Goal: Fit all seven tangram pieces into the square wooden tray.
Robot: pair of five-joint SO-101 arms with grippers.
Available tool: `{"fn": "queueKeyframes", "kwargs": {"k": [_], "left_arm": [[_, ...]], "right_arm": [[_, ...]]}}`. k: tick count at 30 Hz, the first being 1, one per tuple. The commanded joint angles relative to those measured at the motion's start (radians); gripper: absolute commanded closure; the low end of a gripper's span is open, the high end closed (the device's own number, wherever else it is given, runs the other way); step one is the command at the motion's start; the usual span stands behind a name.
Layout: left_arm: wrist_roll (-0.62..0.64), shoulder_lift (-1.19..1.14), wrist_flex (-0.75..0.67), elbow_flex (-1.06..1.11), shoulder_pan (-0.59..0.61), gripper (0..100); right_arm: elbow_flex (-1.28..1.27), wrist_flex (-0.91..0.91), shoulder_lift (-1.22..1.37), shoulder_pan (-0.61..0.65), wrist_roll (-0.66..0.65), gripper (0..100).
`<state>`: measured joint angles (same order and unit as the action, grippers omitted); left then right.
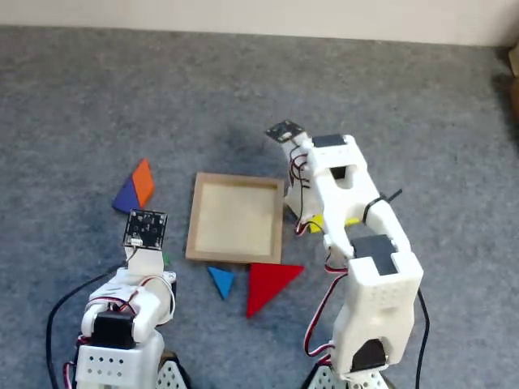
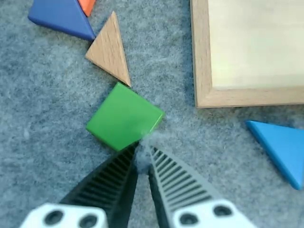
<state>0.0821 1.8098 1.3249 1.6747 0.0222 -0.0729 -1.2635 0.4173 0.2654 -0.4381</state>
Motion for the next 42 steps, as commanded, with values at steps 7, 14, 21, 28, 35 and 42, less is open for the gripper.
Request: {"fn": "queueKeyframes", "kwargs": {"k": [7, 14, 21, 28, 35, 42], "left_arm": [[0.005, 0.008, 0.006, 0.021, -0.001, 100], [0.005, 0.008, 0.006, 0.021, -0.001, 100], [0.005, 0.008, 0.006, 0.021, -0.001, 100], [0.005, 0.008, 0.006, 0.021, -0.001, 100], [0.005, 0.008, 0.006, 0.021, -0.001, 100], [0.005, 0.008, 0.006, 0.021, -0.001, 100]], "right_arm": [[0.008, -0.038, -0.001, -0.05, 0.253, 72.8], [0.008, -0.027, -0.001, -0.104, 0.427, 72.8], [0.015, -0.027, -0.001, -0.159, 0.543, 72.8], [0.053, -0.038, -0.018, -0.125, 0.437, 72.4], [-0.007, -0.027, -0.211, -0.117, 0.374, 65.9], [-0.259, 0.125, -0.335, -0.077, 0.301, 65.6]]}}
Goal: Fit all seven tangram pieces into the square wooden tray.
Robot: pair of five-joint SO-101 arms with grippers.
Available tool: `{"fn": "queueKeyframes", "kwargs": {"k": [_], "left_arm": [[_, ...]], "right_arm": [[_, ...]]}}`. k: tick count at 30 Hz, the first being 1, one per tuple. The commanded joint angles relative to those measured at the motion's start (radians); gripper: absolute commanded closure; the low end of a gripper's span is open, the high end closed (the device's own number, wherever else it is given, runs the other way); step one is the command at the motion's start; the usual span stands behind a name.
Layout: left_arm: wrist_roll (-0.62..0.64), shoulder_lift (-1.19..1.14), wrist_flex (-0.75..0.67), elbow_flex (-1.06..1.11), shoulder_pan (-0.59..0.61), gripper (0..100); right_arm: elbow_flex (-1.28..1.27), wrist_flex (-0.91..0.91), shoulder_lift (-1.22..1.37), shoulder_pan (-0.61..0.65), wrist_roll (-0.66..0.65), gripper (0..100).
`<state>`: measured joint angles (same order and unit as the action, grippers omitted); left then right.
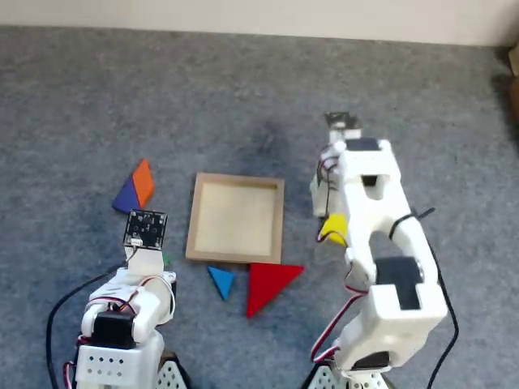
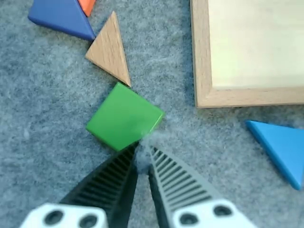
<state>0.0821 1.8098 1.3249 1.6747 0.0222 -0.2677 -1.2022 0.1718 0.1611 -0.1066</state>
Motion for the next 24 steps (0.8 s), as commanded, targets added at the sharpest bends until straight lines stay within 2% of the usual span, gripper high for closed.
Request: {"fn": "queueKeyframes", "kwargs": {"k": [1, 7, 13, 24], "left_arm": [[0.005, 0.008, 0.006, 0.021, -0.001, 100], [0.005, 0.008, 0.006, 0.021, -0.001, 100], [0.005, 0.008, 0.006, 0.021, -0.001, 100], [0.005, 0.008, 0.006, 0.021, -0.001, 100]], "right_arm": [[-0.093, 0.074, -0.091, 0.033, -0.032, 65.6], [-0.163, 0.096, -0.091, 0.077, -0.034, 65.6], [-0.171, 0.159, -0.088, 0.071, -0.034, 65.6], [-0.173, 0.166, -0.087, 0.045, -0.029, 65.6]]}}
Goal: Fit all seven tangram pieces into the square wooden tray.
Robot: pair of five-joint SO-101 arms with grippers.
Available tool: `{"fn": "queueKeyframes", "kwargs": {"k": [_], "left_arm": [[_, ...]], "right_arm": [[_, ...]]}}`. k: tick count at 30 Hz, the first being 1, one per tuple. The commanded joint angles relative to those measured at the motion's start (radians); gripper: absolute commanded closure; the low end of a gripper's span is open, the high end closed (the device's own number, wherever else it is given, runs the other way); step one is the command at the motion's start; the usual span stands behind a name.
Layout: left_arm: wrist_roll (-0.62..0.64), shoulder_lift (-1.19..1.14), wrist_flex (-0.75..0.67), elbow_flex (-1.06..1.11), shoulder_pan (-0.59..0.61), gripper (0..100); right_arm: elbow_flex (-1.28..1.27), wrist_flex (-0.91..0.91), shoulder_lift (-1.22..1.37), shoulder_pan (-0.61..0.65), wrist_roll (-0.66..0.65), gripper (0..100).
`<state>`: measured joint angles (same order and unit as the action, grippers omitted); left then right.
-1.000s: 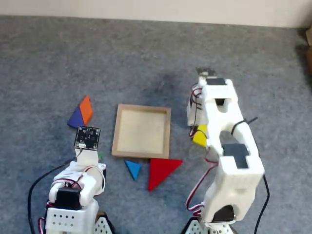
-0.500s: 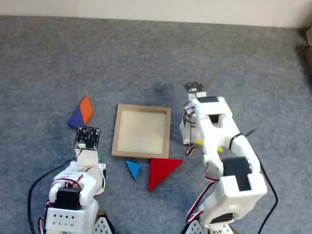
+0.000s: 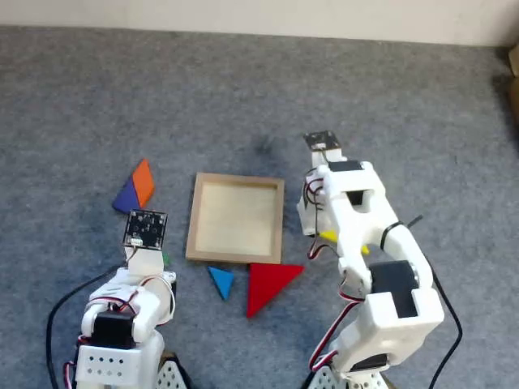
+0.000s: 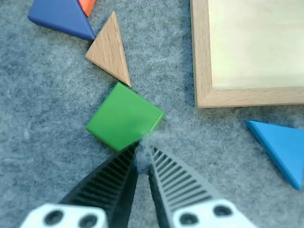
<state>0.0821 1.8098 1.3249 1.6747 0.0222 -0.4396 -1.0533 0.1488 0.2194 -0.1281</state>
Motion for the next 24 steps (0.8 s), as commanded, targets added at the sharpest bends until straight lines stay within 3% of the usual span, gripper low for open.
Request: {"fn": "queueKeyframes", "kwargs": {"k": [1, 12, 24], "left_arm": [[0.005, 0.008, 0.006, 0.021, -0.001, 100], [0.005, 0.008, 0.006, 0.021, -0.001, 100], [0.005, 0.008, 0.006, 0.021, -0.001, 100]], "right_arm": [[-0.001, 0.016, -0.058, -0.015, -0.008, 65.6], [0.01, -0.077, 0.048, -0.015, -0.014, 65.6], [0.012, -0.041, 0.053, -0.019, -0.058, 65.6]]}}
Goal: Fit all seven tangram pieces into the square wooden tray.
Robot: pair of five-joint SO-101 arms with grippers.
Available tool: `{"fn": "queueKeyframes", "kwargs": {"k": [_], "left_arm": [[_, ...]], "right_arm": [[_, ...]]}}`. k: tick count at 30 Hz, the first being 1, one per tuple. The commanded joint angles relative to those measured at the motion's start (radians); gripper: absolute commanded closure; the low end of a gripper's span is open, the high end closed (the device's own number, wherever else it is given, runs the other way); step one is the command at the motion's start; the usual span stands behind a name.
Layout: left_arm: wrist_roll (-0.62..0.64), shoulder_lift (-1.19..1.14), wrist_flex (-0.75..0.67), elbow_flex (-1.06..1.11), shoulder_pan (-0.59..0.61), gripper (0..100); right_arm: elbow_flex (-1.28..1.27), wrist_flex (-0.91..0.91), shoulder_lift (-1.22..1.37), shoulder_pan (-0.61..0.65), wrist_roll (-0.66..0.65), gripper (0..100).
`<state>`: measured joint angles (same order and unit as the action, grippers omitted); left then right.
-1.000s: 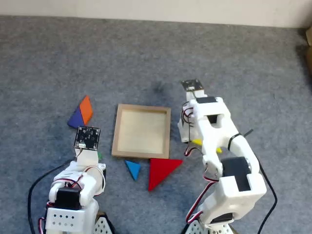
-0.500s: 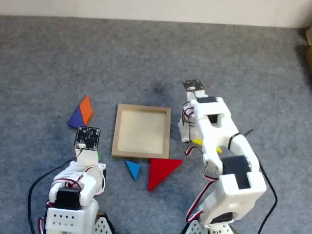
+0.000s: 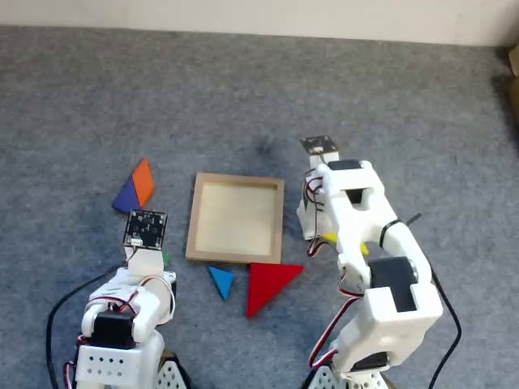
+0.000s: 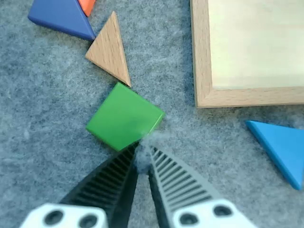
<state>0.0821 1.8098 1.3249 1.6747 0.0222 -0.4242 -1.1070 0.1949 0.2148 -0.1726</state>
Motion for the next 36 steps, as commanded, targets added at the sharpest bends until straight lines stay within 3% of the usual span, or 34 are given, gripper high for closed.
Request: {"fn": "queueKeyframes", "kwargs": {"k": [1, 11, 19, 36], "left_arm": [[0.005, 0.008, 0.006, 0.021, -0.001, 100], [0.005, 0.008, 0.006, 0.021, -0.001, 100], [0.005, 0.008, 0.006, 0.021, -0.001, 100], [0.005, 0.008, 0.006, 0.021, -0.001, 100]], "right_arm": [[-0.004, 0.022, 0.007, -0.021, -0.012, 65.6], [-0.004, 0.041, 0.007, -0.031, -0.012, 66.3], [-0.004, 0.042, 0.007, -0.031, -0.015, 82.1], [0.044, 0.028, -0.001, -0.071, -0.012, 82.0]]}}
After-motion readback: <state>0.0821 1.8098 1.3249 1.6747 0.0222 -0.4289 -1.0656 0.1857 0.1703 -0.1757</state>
